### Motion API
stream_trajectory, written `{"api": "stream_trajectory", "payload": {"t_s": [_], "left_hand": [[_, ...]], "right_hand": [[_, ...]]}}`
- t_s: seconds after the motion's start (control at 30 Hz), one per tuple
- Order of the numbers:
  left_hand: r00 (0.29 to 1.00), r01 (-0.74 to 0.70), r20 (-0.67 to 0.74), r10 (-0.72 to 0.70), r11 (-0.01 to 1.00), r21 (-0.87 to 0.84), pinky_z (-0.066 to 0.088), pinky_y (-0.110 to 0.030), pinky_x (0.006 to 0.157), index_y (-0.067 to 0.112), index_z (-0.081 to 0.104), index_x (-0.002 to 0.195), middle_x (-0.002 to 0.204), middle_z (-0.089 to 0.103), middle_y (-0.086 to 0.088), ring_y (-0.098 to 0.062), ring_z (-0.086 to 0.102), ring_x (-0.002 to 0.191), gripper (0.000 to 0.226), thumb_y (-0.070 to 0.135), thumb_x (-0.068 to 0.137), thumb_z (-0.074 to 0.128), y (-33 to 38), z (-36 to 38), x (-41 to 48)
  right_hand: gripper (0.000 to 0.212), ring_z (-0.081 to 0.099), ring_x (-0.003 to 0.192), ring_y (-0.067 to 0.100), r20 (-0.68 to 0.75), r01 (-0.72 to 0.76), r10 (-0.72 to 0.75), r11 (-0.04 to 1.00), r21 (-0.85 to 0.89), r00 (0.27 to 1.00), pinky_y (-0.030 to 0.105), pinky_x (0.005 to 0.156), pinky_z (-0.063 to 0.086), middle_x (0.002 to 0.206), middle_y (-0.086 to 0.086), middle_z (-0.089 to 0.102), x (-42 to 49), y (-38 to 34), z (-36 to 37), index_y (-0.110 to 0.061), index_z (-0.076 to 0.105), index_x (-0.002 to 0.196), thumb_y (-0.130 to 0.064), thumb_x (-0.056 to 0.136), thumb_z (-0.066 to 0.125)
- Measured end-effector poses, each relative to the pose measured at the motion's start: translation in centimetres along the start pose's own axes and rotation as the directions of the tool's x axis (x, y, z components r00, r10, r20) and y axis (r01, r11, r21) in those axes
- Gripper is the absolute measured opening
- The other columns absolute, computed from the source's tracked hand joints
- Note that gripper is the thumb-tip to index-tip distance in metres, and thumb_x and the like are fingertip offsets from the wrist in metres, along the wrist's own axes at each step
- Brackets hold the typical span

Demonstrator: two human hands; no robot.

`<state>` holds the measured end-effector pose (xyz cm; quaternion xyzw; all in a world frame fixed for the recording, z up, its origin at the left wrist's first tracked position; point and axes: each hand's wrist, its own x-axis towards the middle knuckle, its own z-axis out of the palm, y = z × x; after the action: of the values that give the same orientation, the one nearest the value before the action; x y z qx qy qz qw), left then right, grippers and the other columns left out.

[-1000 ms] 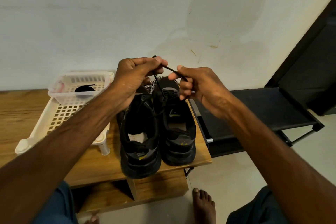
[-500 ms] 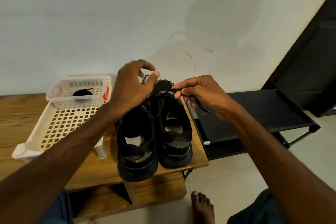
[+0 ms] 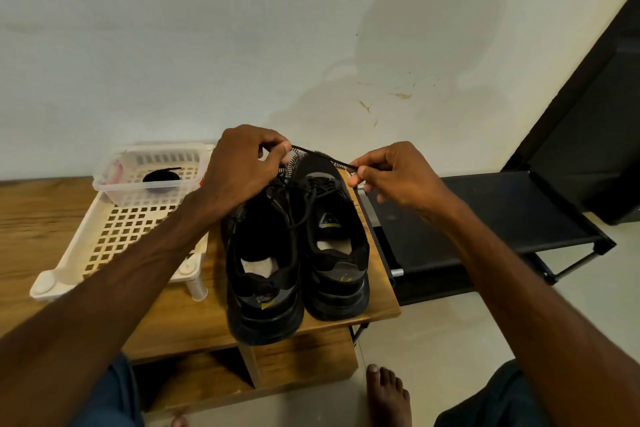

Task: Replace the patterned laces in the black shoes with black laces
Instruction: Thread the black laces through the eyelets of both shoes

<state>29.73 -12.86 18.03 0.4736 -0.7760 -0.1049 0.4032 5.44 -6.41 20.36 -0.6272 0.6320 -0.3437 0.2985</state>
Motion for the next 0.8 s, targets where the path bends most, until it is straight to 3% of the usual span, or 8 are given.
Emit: {"api": "stream_trajectory", "payload": {"t_s": [0.13, 0.3, 0.4, 0.47, 0.57, 0.67, 0.8], "left_hand": [[1.0, 0.004, 0.009, -0.004, 1.0, -0.009, 0.054, -0.034, 0.082, 0.026, 0.08, 0.09, 0.074, 0.073, 0.022, -0.005, 0.067, 0.079, 0.017, 0.03, 0.095, 0.065, 0.1, 0.1, 0.0], [1.0, -0.002, 0.02, 0.002, 1.0, -0.019, 0.055, -0.033, 0.086, 0.026, 0.081, 0.091, 0.077, 0.075, 0.018, -0.004, 0.067, 0.08, 0.014, 0.027, 0.093, 0.067, -0.2, 0.0, 0.0], [1.0, -0.004, 0.023, 0.004, 1.0, -0.004, 0.049, -0.026, 0.094, 0.028, 0.081, 0.101, 0.096, 0.078, 0.013, -0.006, 0.068, 0.093, 0.015, 0.027, 0.089, 0.073, -0.2, 0.1, -0.2], [0.999, -0.048, -0.001, 0.048, 0.999, 0.016, 0.041, -0.029, 0.103, 0.028, 0.078, 0.112, 0.11, 0.076, 0.012, -0.005, 0.062, 0.109, 0.027, 0.034, 0.087, 0.073, 0.0, 0.5, -0.4], [0.991, -0.135, 0.009, 0.135, 0.99, -0.032, 0.038, -0.033, 0.1, 0.028, 0.078, 0.112, 0.113, 0.074, 0.014, 0.001, 0.048, 0.11, 0.024, 0.034, 0.09, 0.071, 1.4, 1.4, -1.0], [0.978, -0.2, 0.039, 0.203, 0.977, -0.075, 0.039, -0.028, 0.095, 0.03, 0.08, 0.106, 0.113, 0.071, 0.016, -0.01, 0.049, 0.114, 0.017, 0.033, 0.091, 0.074, 2.6, 2.4, -1.4], [0.974, -0.216, 0.049, 0.222, 0.971, -0.106, 0.035, -0.021, 0.092, 0.03, 0.081, 0.102, 0.116, 0.07, 0.016, -0.01, 0.047, 0.114, 0.014, 0.033, 0.088, 0.077, 2.9, 2.6, -1.3]], "right_hand": [[0.013, 0.077, 0.072, 0.021, 0.023, -0.051, 0.05, 0.998, 0.039, 0.998, 0.028, 0.061, 0.063, 0.084, 0.009, 0.078, -0.3, 0.1, -0.3, 0.002, 0.072, 0.108, -0.003, 0.097, 0.065], [0.016, 0.076, 0.065, 0.016, -0.074, -0.077, 0.077, 0.997, -0.006, 0.994, 0.022, 0.056, 0.06, 0.072, 0.004, 0.077, -0.4, 0.4, -0.9, -0.005, 0.075, 0.085, -0.02, 0.087, 0.081], [0.017, 0.074, 0.063, 0.013, -0.106, -0.05, 0.046, 0.998, -0.041, 0.993, 0.018, 0.053, 0.057, 0.071, 0.003, 0.076, -0.4, 0.6, -0.9, -0.008, 0.076, 0.083, -0.024, 0.084, 0.084], [0.013, 0.076, 0.069, 0.017, -0.071, -0.04, 0.039, 0.999, -0.013, 0.997, 0.021, 0.056, 0.059, 0.076, 0.006, 0.077, -0.3, 0.6, -0.7, -0.005, 0.077, 0.088, -0.018, 0.088, 0.08], [0.008, 0.077, 0.074, 0.02, -0.009, -0.015, 0.016, 1.0, 0.01, 1.0, 0.025, 0.057, 0.06, 0.081, 0.008, 0.078, -0.3, 0.3, -0.1, -0.003, 0.077, 0.095, -0.011, 0.093, 0.074], [0.007, 0.076, 0.073, 0.015, 0.0, 0.05, -0.05, 0.999, -0.011, 0.999, 0.022, 0.057, 0.059, 0.077, 0.001, 0.078, -0.5, -0.2, 0.3, -0.01, 0.079, 0.092, -0.016, 0.093, 0.074], [0.008, 0.075, 0.072, 0.011, -0.008, 0.087, -0.087, 0.996, -0.008, 0.996, 0.016, 0.056, 0.054, 0.075, -0.002, 0.077, -0.6, -0.6, 0.6, -0.012, 0.081, 0.091, -0.019, 0.092, 0.076]]}}
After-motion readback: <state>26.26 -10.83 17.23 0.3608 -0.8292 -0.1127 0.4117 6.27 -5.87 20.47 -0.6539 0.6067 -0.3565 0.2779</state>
